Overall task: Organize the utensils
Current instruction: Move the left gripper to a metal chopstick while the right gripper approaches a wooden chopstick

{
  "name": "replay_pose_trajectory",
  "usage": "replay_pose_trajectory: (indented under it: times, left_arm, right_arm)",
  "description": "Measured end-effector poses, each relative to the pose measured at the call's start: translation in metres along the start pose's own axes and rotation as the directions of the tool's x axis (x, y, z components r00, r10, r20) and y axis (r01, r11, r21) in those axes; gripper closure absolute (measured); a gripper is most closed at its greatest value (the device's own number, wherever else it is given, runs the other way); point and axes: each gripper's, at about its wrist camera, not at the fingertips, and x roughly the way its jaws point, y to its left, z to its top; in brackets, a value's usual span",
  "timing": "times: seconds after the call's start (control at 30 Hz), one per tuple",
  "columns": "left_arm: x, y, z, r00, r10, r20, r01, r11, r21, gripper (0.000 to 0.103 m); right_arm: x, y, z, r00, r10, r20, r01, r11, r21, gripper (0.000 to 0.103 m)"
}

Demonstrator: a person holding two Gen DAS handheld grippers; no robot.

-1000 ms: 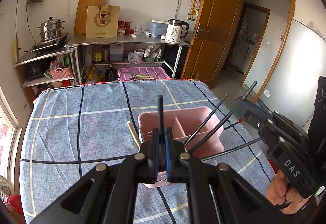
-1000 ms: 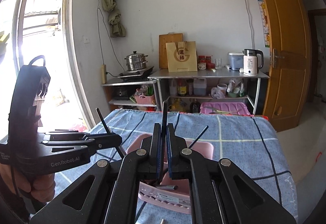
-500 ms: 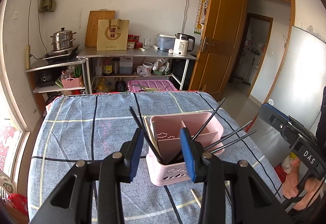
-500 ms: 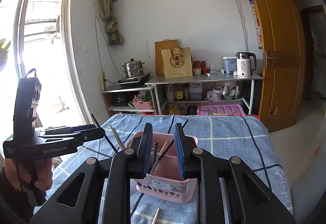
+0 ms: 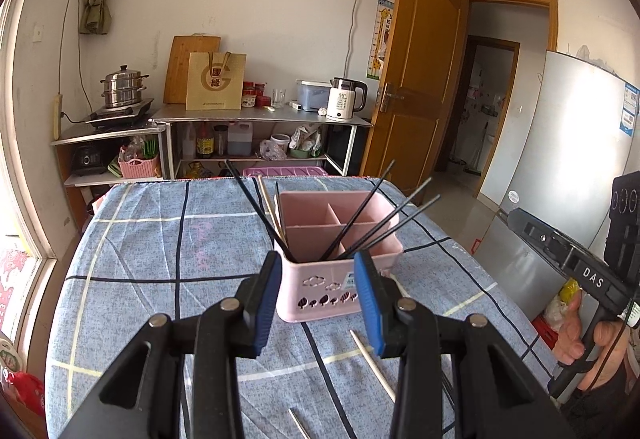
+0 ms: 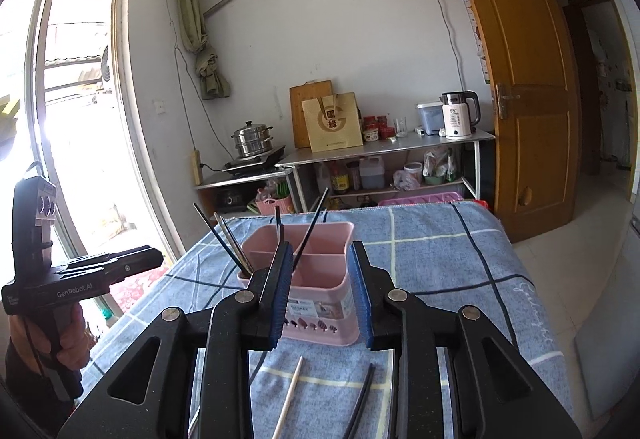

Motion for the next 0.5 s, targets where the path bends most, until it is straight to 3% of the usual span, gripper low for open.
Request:
replay_pose_trajectory:
  times: [0.3, 0.5]
  left_arm:
    - [0.006, 0.0, -0.057, 0.995, 0.004, -0.105, -0.008, 0.999, -0.037, 0.064]
    - [0.022, 0.008, -0.094, 0.976, 0.006, -0.217, -0.029, 0.994, -0.103, 0.064]
  right_arm:
    - [-0.003, -0.01, -0.035, 0.996, 0.014, -0.092, -0.012, 1.0, 0.029, 0.074]
    - [0.012, -0.003, -0.059, 0.984, 0.043, -0.173, -0.039, 0.999, 0.027, 0.074]
